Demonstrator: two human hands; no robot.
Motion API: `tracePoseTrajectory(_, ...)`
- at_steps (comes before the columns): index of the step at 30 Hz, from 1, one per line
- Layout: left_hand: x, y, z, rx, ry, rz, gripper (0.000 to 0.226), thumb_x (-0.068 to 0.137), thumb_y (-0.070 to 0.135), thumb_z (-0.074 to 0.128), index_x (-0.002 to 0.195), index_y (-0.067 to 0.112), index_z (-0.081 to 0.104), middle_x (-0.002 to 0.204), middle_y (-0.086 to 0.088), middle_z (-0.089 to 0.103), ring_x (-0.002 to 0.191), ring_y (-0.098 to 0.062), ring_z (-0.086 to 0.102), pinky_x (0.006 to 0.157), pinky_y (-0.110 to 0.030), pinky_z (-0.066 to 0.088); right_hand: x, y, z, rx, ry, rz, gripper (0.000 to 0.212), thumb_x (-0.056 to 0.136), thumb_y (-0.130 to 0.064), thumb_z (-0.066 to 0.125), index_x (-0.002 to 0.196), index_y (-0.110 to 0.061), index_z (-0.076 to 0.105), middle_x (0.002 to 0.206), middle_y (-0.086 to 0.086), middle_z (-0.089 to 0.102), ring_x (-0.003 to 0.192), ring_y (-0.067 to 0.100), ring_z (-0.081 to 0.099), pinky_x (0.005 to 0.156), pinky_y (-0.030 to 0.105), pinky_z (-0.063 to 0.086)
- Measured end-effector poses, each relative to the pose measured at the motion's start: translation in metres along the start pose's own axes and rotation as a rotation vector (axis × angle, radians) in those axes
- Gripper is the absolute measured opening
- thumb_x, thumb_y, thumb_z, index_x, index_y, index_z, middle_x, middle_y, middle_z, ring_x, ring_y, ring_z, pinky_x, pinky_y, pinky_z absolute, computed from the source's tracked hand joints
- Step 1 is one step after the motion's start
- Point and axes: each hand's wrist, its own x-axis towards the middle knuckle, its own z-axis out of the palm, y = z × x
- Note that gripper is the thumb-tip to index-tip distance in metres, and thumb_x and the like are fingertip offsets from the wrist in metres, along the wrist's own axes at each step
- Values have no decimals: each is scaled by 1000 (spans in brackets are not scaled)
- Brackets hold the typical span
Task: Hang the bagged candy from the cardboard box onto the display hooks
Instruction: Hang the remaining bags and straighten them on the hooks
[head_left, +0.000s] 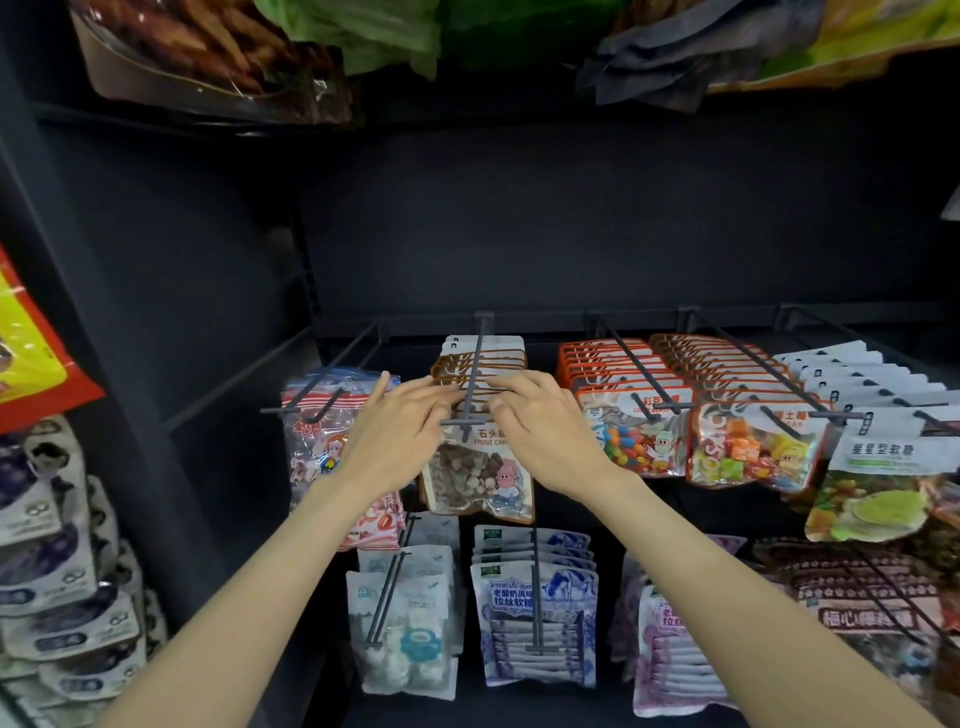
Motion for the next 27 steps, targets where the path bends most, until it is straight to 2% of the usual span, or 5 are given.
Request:
tracePoseTrajectory(6,-2,-2,5,-49,28,-3,40,104,24,25,138,27,46,143,11,46,138,-4,31,117,-31,-2,-1,-2,0,50,50,-6,39,103,-27,29,124,-18,60,129,-8,56,124,8,35,95,24,22)
tracePoseTrajectory(10,1,0,3,-75,25,-23,41,104,23,24,138,26,47,143,10,46,137,-5,32,117,-30,-2,5,-2,1,-12,20,11,41,103,-30,27,131,-20,56,135,-9,51,126,11,32,98,29,25)
tracePoseTrajectory(15,6,3,5,-51,-34,-8,43,103,23,22,141,26,42,146,10,42,139,-5,28,119,-33,-2,11,1,5,-31,-7,30,43,103,-33,27,124,-19,62,138,-12,47,128,10,30,99,29,23)
tracePoseTrajectory(22,0,4,6,-46,40,21,52,97,35,16,138,25,48,141,9,49,136,-6,35,119,-34,-1,11,3,5,-106,12,-15,42,102,-31,28,124,-23,63,133,-14,52,124,9,34,102,31,23)
tracePoseTrajectory(27,-1,4,4,-65,31,7,42,103,24,24,136,27,49,140,11,50,135,-4,35,119,-32,-2,15,-1,4,-142,-19,-11,44,102,-31,27,121,-20,65,133,-11,53,123,14,35,101,34,25)
